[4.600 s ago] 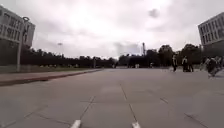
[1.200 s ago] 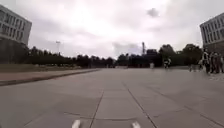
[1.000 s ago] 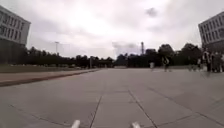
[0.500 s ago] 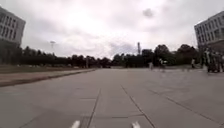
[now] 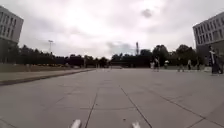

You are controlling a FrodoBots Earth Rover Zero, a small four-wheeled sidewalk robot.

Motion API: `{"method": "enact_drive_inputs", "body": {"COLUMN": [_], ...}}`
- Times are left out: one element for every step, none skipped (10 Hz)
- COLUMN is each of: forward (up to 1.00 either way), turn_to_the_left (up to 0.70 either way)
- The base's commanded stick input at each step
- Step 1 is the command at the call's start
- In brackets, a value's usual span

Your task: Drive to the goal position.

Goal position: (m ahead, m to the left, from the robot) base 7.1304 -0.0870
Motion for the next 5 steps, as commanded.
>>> {"method": "enact_drive_inputs", "body": {"forward": [1.00,1.00,1.00,1.00,1.00], "turn_to_the_left": [0.00,0.00,0.00,0.00,0.00]}}
